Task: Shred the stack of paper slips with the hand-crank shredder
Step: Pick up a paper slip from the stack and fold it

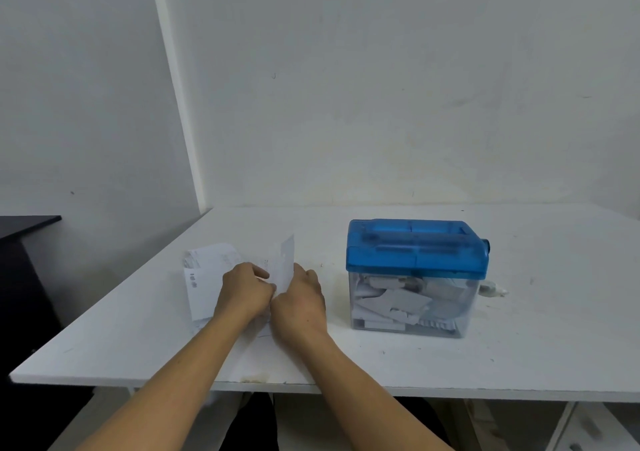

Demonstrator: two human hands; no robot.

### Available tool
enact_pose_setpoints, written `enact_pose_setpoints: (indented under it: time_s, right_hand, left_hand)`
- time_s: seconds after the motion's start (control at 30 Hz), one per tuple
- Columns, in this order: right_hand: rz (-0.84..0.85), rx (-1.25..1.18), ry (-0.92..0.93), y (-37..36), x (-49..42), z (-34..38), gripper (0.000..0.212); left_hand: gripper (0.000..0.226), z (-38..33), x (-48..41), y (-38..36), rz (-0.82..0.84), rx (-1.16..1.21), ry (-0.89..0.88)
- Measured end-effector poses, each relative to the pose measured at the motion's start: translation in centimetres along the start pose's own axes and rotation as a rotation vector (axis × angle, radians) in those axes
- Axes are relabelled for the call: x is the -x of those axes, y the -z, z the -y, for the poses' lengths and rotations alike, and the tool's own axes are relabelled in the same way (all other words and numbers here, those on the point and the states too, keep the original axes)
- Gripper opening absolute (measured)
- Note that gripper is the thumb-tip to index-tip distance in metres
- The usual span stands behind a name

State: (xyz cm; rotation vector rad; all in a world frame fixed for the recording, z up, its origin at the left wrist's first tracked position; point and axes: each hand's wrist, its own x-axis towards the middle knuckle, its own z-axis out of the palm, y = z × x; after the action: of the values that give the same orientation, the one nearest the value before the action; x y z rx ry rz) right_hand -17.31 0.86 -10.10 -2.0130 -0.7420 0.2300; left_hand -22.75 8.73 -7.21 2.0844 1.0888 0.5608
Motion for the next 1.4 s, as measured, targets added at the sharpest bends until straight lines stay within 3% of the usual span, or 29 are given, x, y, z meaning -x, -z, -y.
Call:
enact_pose_setpoints:
  time_s: [0.23,0.37,0.53,0.73,0.9,1.03,1.13,1.23,1.4]
  right_hand:
    - [0.01,-0.071,0.024,0.0,-0.3,0.1,0.056]
    - [0.046,-0.346,0.071,0.7,0.1,0.7,0.054]
    - [-0.026,-0.517,0.155,1.8,0.1,3.1,0.057]
    - [-0.108,-0.545,0.387,6.5,1.1,6.5,0.044]
    - [-0.037,-0.317,0.351,14.5,1.6,7.1,0.031]
    - [0.003,-0.031,0.316,20.7,1.7,6.7,0.039]
    - [-0.01,0.115,0.313,23.3,1.1,5.6,0.041]
    - [-0.024,0.163,0.276,24.1,0.2,3.6,0.042]
    - [-0.106,0.127,0.278,23.4,-0.9,1.1,0.04]
  left_hand:
    - [0.032,-0.5,0.0,1.3,-0.009,0.149,-0.044]
    - [0.009,-0.6,0.2,2.5,0.032,0.368,-0.034]
    - [0.022,-3.0,2.2,2.9,0.072,0.656,-0.084]
    - [0.028,-8.5,4.6,3.3,0.056,0.682,-0.303]
    - [0.031,-12.8,5.3,3.0,0.094,0.632,-0.43]
    - [0.015,-15.8,5.7,1.8,0.112,0.595,-0.501]
    - [0.026,-17.2,5.9,0.4,0.161,0.534,-0.54]
    - [0.035,-17.1,5.8,-1.4,0.171,0.414,-0.568]
    - [0.017,-15.5,5.0,-3.2,0.189,0.263,-0.556]
